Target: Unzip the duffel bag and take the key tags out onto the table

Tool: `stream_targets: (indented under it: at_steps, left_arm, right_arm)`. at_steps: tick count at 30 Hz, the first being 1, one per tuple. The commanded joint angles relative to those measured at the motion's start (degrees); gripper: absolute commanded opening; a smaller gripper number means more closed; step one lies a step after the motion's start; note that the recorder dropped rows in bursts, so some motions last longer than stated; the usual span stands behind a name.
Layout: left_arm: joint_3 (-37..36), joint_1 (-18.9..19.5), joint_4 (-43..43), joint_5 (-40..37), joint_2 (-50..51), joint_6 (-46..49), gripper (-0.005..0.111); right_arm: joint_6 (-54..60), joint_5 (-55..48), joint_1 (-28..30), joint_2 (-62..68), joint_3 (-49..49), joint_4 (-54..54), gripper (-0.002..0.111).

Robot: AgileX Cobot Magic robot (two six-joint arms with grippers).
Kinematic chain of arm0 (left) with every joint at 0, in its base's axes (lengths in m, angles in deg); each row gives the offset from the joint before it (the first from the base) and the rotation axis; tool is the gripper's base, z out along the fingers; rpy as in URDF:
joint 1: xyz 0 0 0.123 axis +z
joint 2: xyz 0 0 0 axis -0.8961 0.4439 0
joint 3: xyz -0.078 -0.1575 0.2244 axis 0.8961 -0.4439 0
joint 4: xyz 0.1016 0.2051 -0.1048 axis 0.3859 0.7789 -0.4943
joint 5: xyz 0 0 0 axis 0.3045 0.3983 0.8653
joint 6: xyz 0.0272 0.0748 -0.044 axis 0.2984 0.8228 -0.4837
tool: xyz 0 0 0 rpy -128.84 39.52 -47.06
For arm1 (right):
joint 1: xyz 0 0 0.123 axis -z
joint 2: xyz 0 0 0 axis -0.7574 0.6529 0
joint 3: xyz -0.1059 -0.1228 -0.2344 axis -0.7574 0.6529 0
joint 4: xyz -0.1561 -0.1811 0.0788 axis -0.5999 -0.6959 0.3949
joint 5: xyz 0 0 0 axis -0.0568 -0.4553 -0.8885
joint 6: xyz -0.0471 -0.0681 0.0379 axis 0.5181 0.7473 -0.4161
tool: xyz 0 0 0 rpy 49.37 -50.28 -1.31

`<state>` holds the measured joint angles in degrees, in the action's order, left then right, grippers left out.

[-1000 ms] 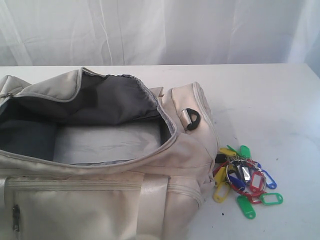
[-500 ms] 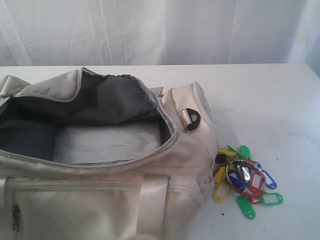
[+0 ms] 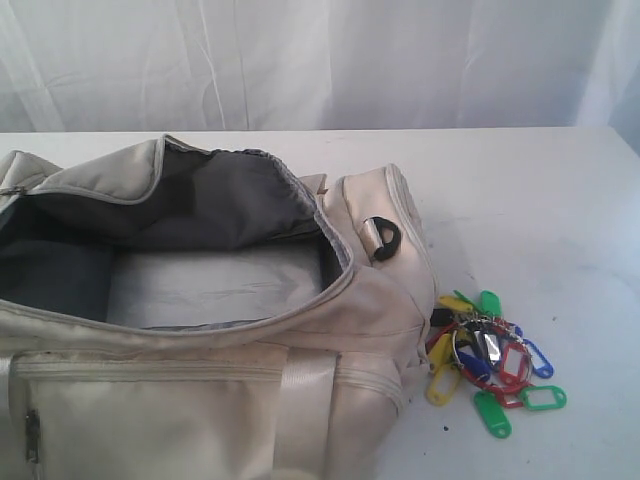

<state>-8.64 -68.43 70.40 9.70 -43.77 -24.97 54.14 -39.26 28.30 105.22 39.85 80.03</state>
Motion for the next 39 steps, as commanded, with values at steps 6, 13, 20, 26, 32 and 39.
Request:
stream_targets:
  at_steps: [6, 13, 20, 26, 32, 39]
  left_arm:
    - [-0.9, 0.1, -1.0, -35.7, -0.4, 0.2, 0.000]
    - [-0.9, 0.1, -0.6, -35.4, -0.4, 0.2, 0.000]
    - [-0.9, 0.1, -0.6, -25.6, -0.4, 0.2, 0.000]
    - [-0.9, 0.1, -0.6, -25.6, -0.4, 0.2, 0.000]
    - [-0.9, 1.5, -0.6, -26.5, -0.4, 0.2, 0.000]
    - [-0.9, 5.8, 0.1, -26.5, -0.4, 0.2, 0.000]
  right_arm:
    - [-0.2, 0.1, 0.5, -0.3, 0.3, -0.1, 0.000]
    - [-0.2, 0.1, 0.5, -0.3, 0.3, -0.1, 0.000]
    - [-0.2, 0.1, 0.5, -0.3, 0.3, -0.1, 0.000]
    - [-0.2, 0.1, 0.5, -0.3, 0.3, -0.1, 0.000]
    - [-0.2, 0.1, 0.5, -0.3, 0.3, -0.1, 0.000]
    - [-0.2, 0.1, 0.5, -0.3, 0.3, -0.1, 0.000]
